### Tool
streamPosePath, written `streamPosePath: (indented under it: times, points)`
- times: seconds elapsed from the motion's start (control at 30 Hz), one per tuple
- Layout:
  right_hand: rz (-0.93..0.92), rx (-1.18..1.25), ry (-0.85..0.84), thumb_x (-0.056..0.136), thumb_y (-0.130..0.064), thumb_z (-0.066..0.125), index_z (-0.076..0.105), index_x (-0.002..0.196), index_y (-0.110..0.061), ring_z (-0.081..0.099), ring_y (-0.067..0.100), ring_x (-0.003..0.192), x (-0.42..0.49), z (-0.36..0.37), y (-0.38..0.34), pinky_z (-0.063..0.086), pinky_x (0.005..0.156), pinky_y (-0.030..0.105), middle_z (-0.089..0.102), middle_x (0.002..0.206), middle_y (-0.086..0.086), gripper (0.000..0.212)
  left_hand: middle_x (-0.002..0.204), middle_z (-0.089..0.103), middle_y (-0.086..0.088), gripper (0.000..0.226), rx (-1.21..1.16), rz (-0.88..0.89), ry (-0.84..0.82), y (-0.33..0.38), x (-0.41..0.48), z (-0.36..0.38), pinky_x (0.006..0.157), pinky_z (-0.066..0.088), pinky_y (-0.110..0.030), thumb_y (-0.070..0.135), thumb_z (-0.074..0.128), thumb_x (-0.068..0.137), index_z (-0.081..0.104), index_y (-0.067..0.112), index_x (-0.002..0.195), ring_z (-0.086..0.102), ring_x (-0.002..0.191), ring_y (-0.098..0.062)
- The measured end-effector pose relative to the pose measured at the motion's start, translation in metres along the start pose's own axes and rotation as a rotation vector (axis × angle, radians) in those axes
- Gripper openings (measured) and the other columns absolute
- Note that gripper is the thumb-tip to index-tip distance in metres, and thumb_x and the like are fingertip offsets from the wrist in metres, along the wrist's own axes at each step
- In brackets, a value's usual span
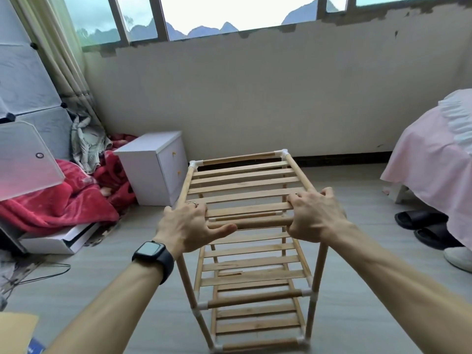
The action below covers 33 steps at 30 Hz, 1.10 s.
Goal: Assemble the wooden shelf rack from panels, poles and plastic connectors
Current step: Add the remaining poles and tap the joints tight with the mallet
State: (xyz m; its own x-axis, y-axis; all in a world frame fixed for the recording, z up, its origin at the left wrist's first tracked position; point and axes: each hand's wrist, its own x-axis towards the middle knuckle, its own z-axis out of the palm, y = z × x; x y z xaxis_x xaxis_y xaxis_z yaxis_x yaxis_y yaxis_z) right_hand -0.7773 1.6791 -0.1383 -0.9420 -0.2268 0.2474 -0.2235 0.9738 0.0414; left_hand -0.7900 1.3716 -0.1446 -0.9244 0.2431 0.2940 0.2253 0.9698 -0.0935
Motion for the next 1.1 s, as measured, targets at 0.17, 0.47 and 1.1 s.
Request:
streamPosePath:
  times: [0.17, 0.47, 1.1]
  points:
    - [0.032, 0.003, -0.034, 0.080, -0.041, 0.049, 0.052, 0.095, -0.030, 0.051, 0.015, 0.084, 0.002, -0.004, -0.001, 0.039, 0.085, 0.041, 0.053, 0.086, -0.008, 0.019, 0.078, 0.056, 0.010, 0.093, 0.020, 0.000, -0.008, -0.001, 0.003, 0.000, 0.067, 0.036, -0.036, 0.107, 0.008, 0.061, 0.052, 0.030, 0.089, 0.049, 0.065, -0.009]
    - [-0.065, 0.382, -0.385, 0.082, -0.073, 0.062, 0.040, 0.145, -0.029, 0.042, 0.026, 0.126, 0.000, -0.035, -0.067, 0.043, 0.101, 0.049, 0.052, 0.136, 0.005, 0.080, 0.164, 0.024, 0.001, 0.112, -0.038, -0.209, -0.142, -0.069, -0.008, -0.023, 0.117, 0.021, -0.050, 0.108, 0.012, 0.057, 0.024, 0.049, 0.152, 0.021, 0.149, -0.023]
    - [0.463, 0.504, -0.009, 0.100, -0.056, 0.035, 0.052, 0.132, -0.023, 0.058, 0.034, 0.107, 0.024, -0.002, 0.006, 0.050, 0.089, 0.047, 0.057, 0.126, 0.012, 0.049, 0.122, 0.063, -0.018, 0.080, -0.551, -0.708, -0.092, -0.042, -0.025, -0.031, 0.073, 0.048, -0.034, 0.027, 0.058, 0.092, 0.014, 0.020, 0.158, 0.061, 0.086, -0.028]
